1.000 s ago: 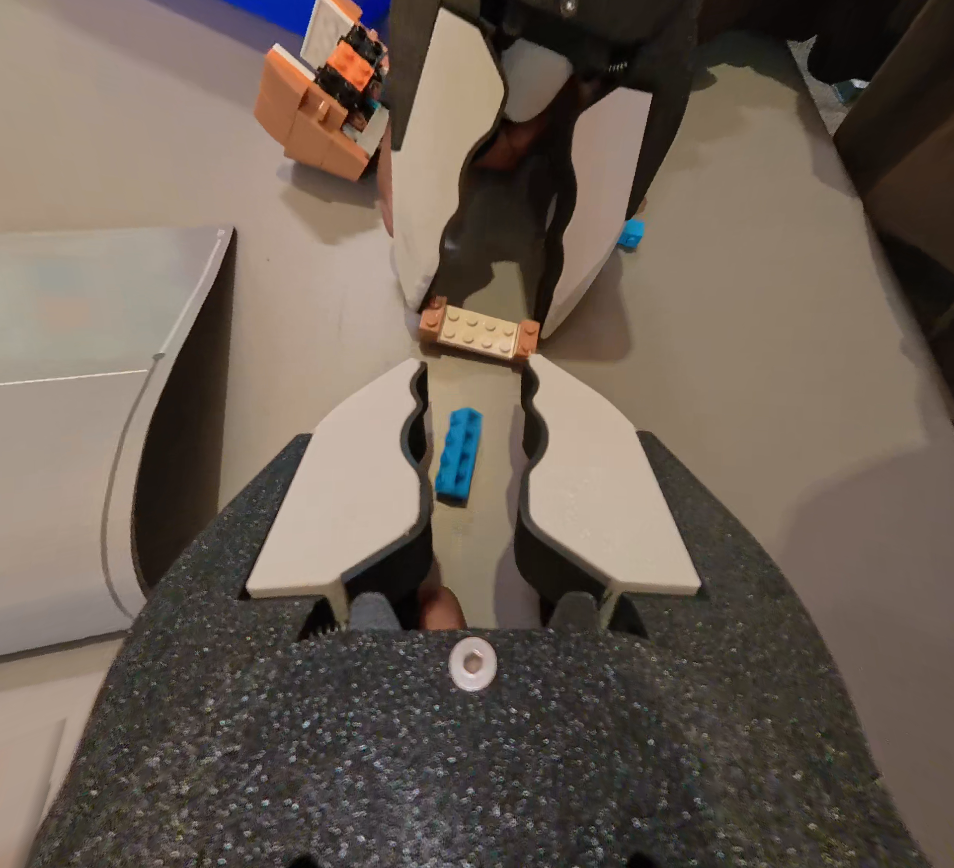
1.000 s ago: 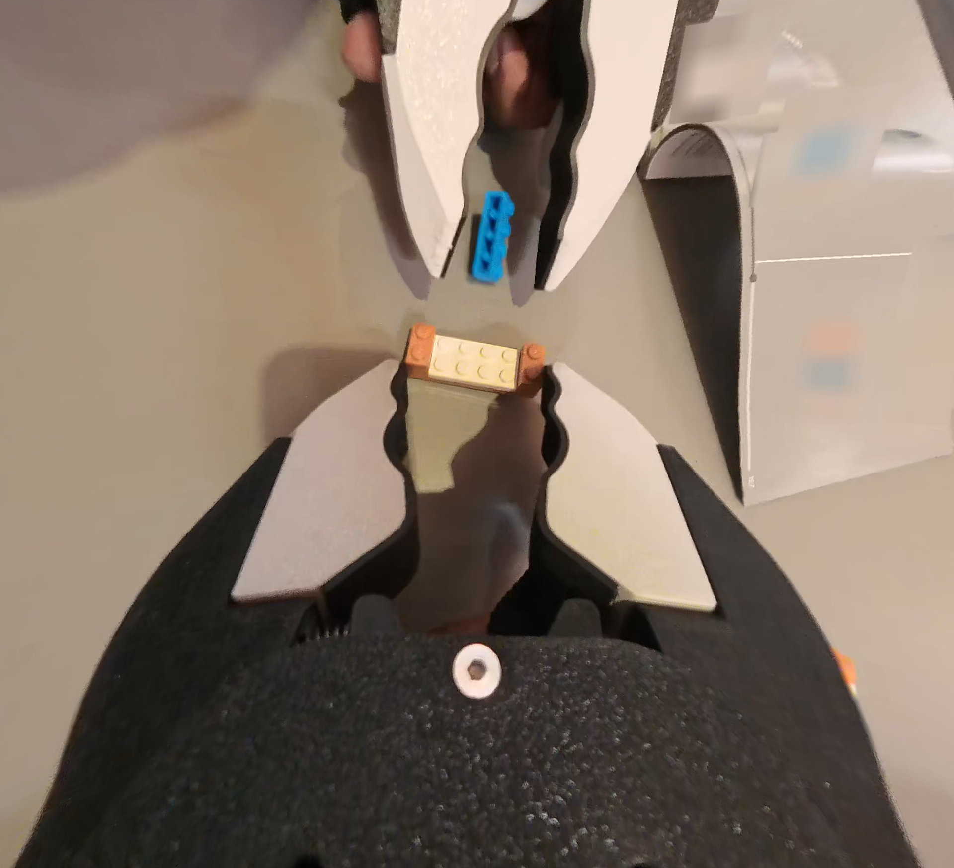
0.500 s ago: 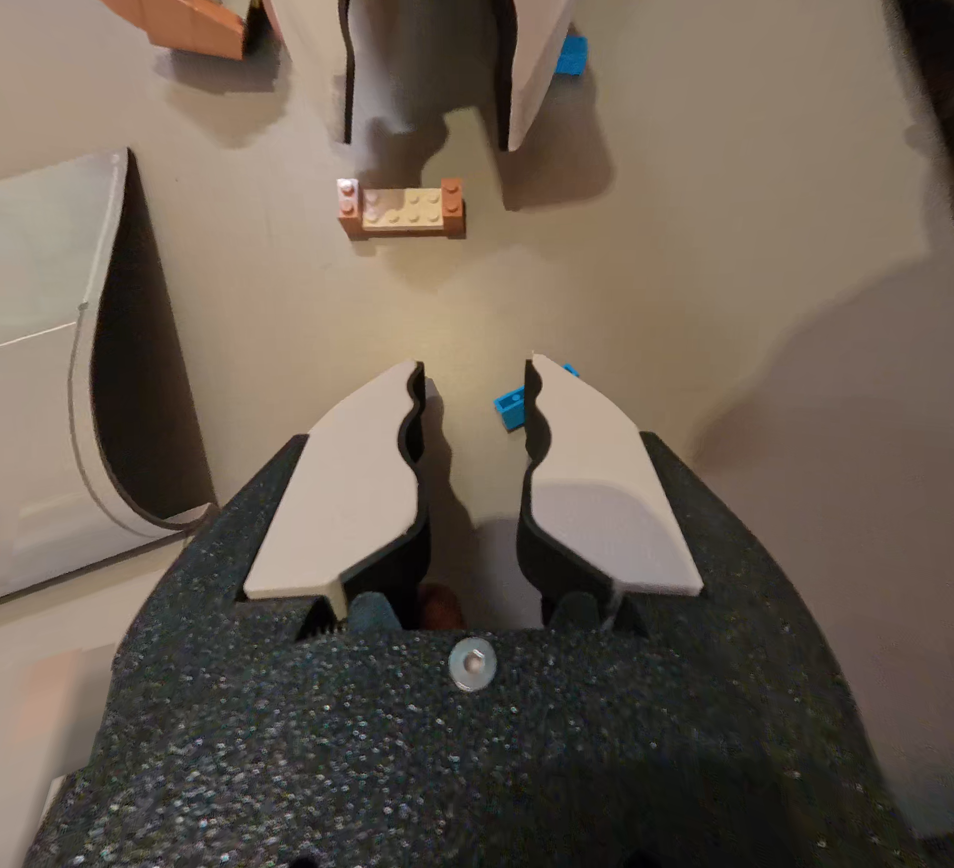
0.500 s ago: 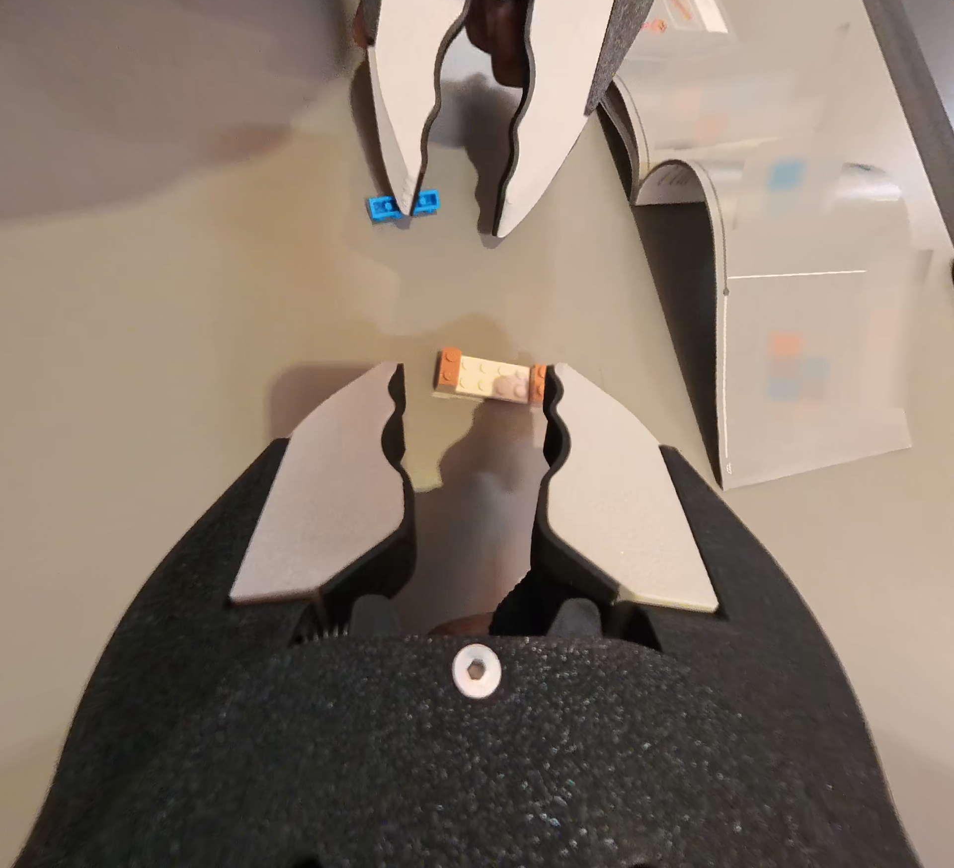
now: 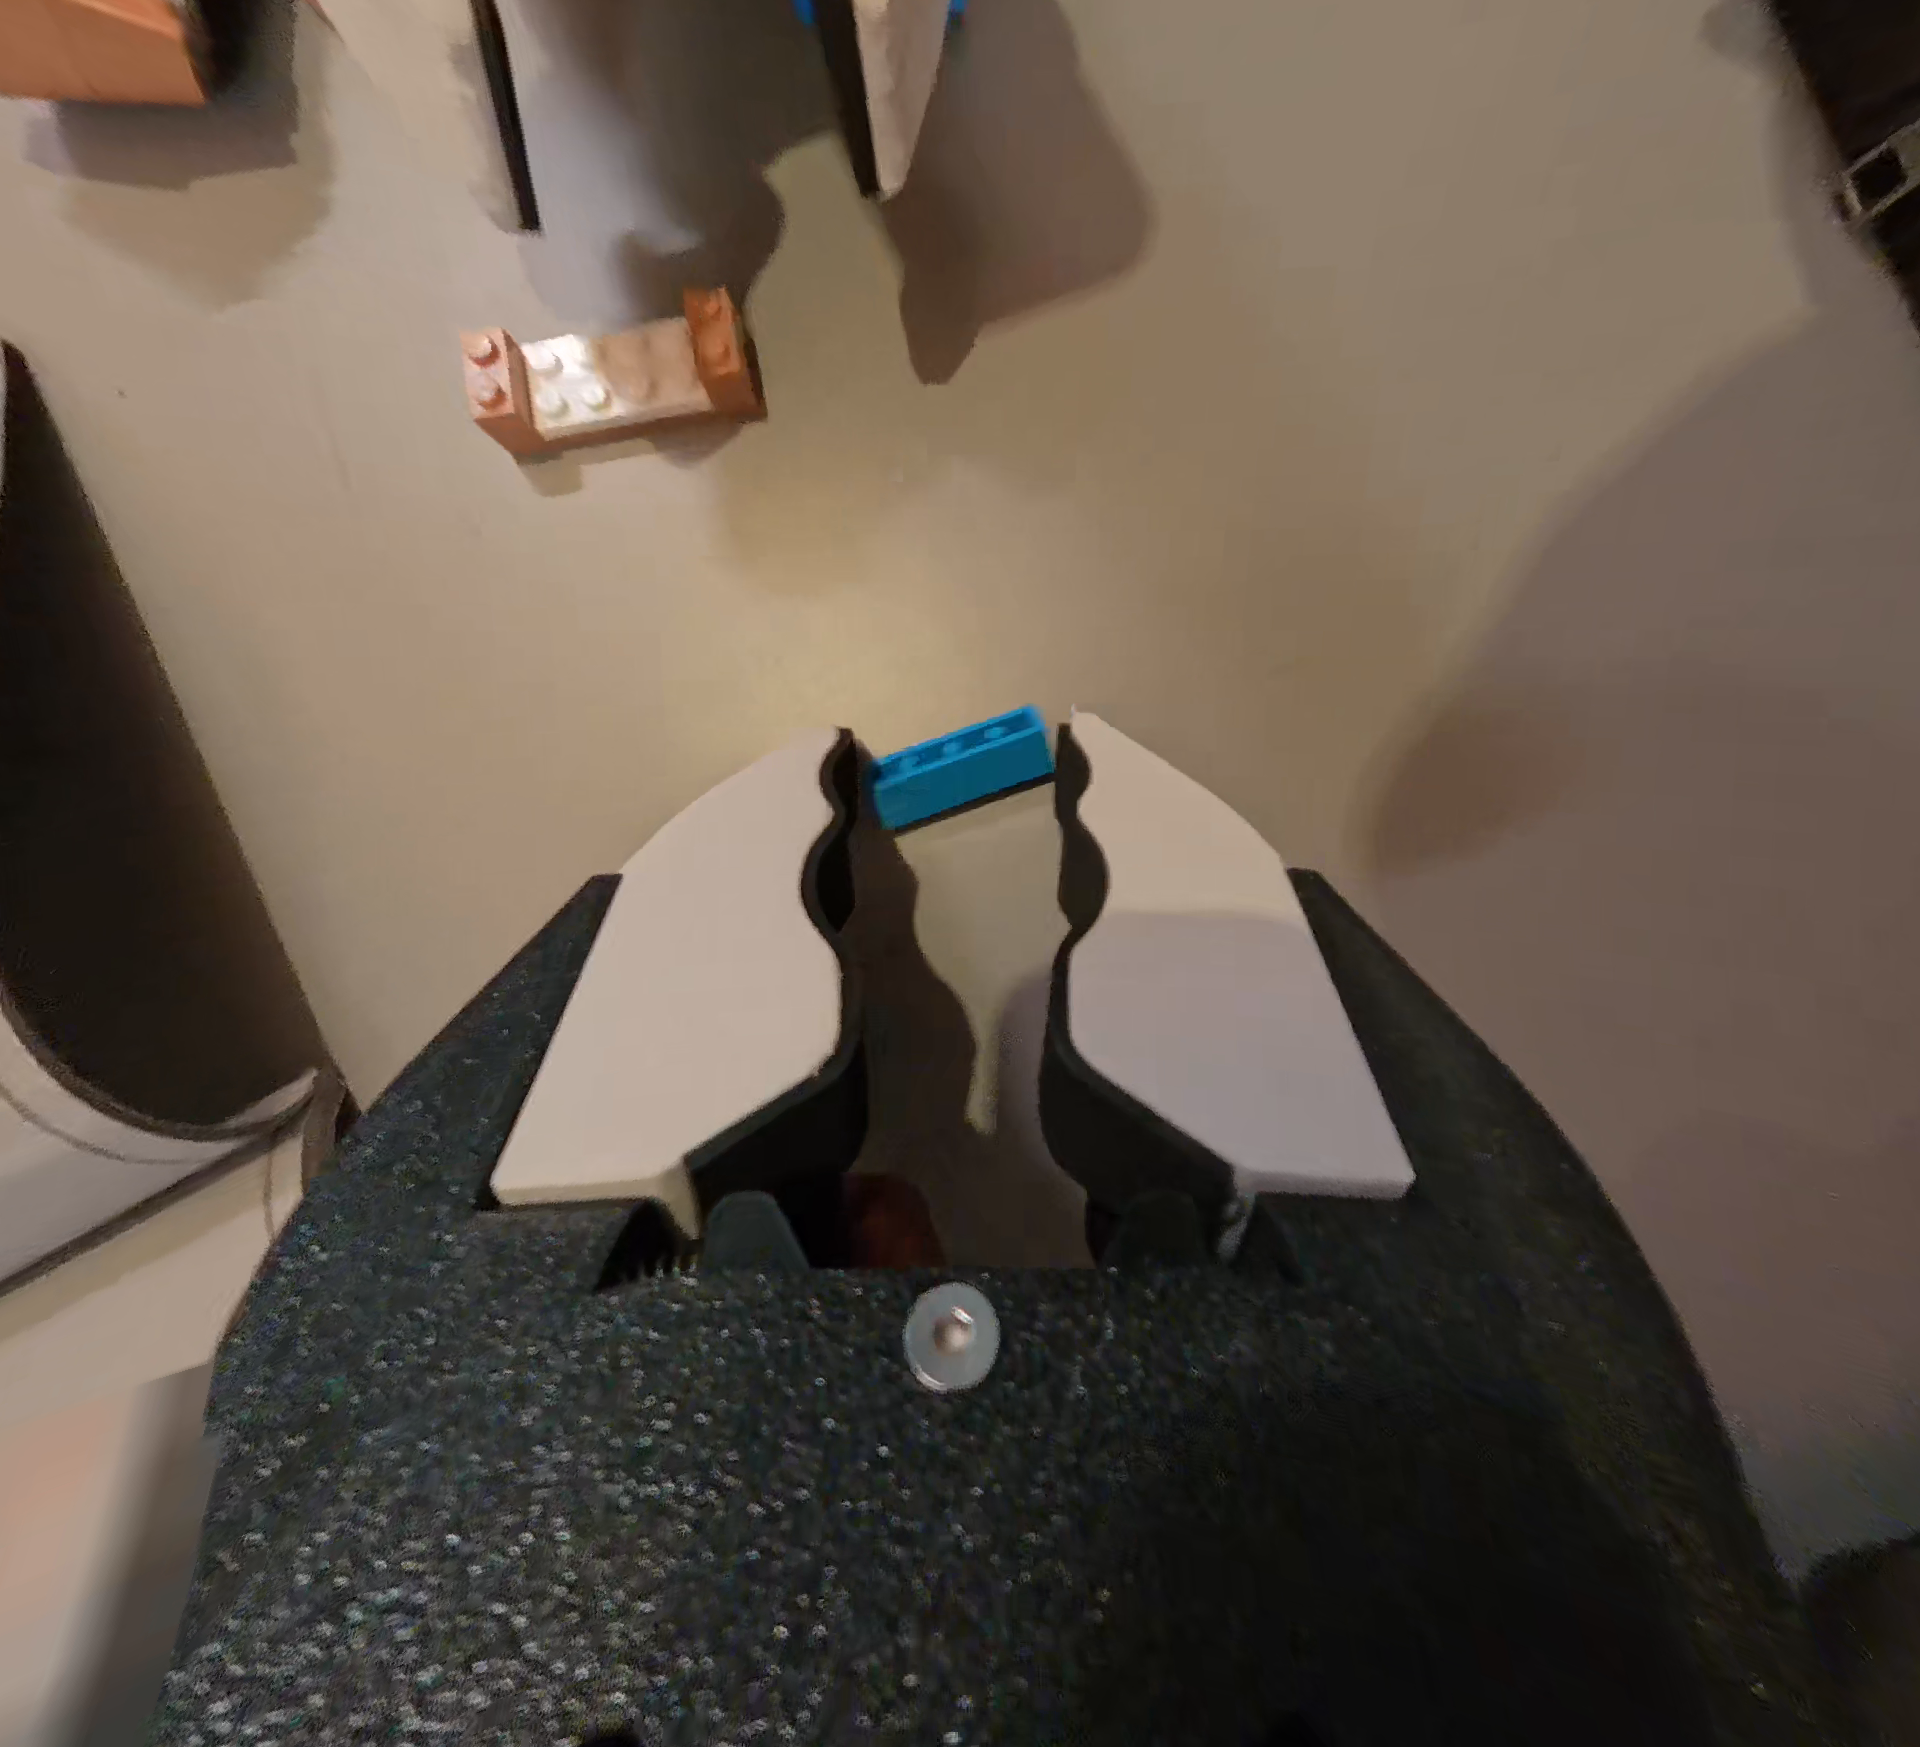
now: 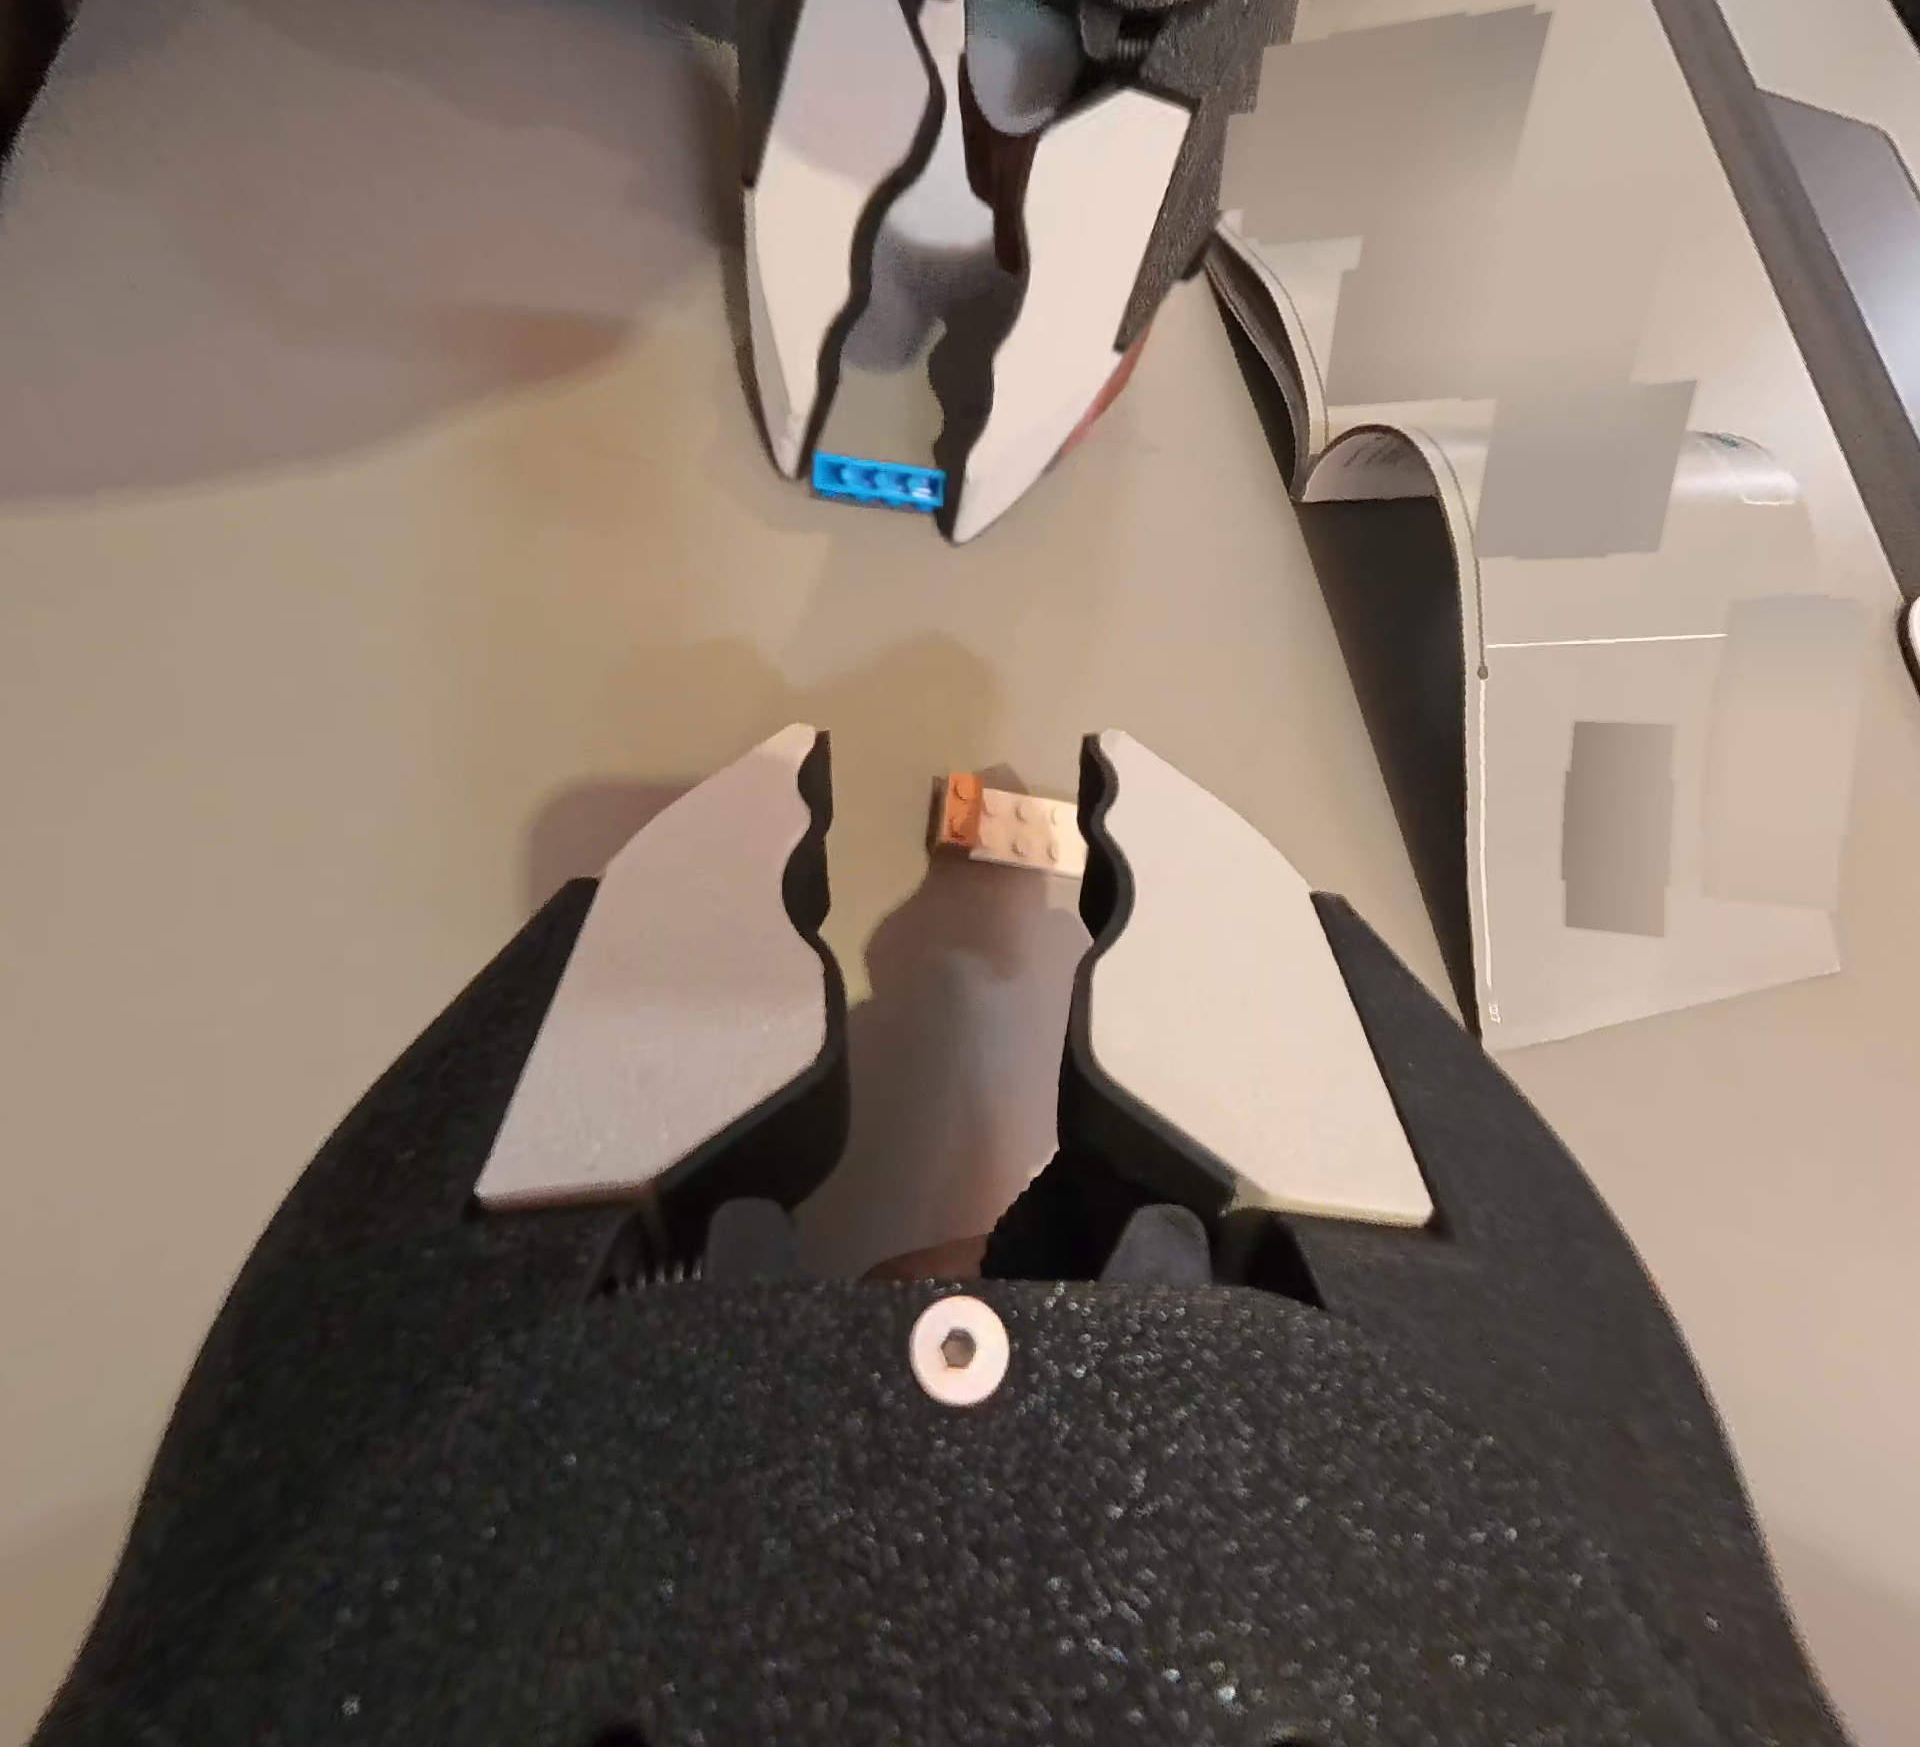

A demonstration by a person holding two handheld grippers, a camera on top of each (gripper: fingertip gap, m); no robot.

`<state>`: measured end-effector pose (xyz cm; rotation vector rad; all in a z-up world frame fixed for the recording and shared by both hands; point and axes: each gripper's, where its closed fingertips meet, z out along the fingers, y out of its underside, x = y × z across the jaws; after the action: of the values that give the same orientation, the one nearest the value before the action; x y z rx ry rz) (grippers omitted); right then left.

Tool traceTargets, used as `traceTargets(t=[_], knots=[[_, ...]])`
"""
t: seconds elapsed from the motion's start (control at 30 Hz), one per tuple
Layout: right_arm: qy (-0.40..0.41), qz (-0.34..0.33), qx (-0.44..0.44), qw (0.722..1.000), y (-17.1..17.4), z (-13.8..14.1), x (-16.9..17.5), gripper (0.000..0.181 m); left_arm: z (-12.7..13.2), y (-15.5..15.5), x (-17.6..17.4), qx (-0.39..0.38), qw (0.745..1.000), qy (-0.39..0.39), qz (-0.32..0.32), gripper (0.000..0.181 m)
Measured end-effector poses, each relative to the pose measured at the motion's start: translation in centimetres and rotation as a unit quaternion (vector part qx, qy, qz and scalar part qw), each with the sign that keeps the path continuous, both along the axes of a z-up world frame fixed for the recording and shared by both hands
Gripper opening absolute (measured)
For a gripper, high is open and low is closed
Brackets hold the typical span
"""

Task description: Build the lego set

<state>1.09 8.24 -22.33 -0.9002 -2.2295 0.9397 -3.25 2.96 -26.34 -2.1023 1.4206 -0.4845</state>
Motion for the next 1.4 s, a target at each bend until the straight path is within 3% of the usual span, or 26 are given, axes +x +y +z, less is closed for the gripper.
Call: traceTargets(t=[0.17, 0.27, 0.33, 0.4, 0.47, 0.63, 0.7, 0.73, 0.93, 1.13, 1.27, 1.4], knots=[[0.042, 0.002, 0.026, 0.999, -0.4, 0.6, -0.6, 0.043, 0.4, 1.3, 0.5, 0.001, 0.999, -0.019, 0.028, 0.035], [0.092, 0.010, 0.062, 0.994, -0.8, 1.2, -1.1, 0.042, 2.9, 3.5, 1.4, 0.001, 0.987, -0.128, 0.094, 0.035], [0.139, 0.000, 0.098, 0.985, -0.5, 2.0, -1.7, 0.039, 5.3, 5.5, 1.5, -0.004, 0.960, -0.231, 0.160, 0.035], [0.189, -0.029, 0.129, 0.973, 0.3, 3.1, -2.5, 0.038, 7.8, 7.1, 1.1, -0.030, 0.909, -0.353, 0.219, 0.035], [0.236, -0.076, 0.142, 0.958, 1.2, 4.7, -3.3, 0.037, 9.7, 8.6, 0.2, -0.051, 0.840, -0.467, 0.270, 0.034], [0.311, -0.194, 0.127, 0.922, 3.0, 8.2, -4.1, 0.033, 12.9, 9.6, -2.1, -0.043, 0.625, -0.710, 0.323, 0.034], [0.318, -0.211, 0.121, 0.916, 2.7, 8.7, -4.5, 0.030, 12.7, 9.3, -2.0, -0.036, 0.576, -0.746, 0.331, 0.034], [0.323, -0.218, 0.126, 0.912, 2.6, 8.9, -4.7, 0.030, 12.6, 9.2, -1.6, -0.032, 0.569, -0.752, 0.331, 0.034], [0.337, -0.226, 0.139, 0.903, 2.1, 9.2, -5.2, 0.022, 14.1, 8.2, -0.7, 0.041, 0.591, -0.746, 0.303, 0.035], [0.360, -0.203, 0.138, 0.900, 1.9, 9.9, -5.0, 0.010, 14.5, 7.9, 0.1, 0.064, 0.619, -0.728, 0.289, 0.035], [0.374, -0.141, 0.151, 0.904, 1.7, 10.0, -4.4, 0.010, 14.5, 7.8, 0.9, 0.065, 0.682, -0.678, 0.265, 0.035], [0.365, -0.005, 0.191, 0.911, 0.3, 9.0, -3.5, 0.010, 13.9, 7.2, 1.7, 0.037, 0.763, -0.606, 0.219, 0.037]])
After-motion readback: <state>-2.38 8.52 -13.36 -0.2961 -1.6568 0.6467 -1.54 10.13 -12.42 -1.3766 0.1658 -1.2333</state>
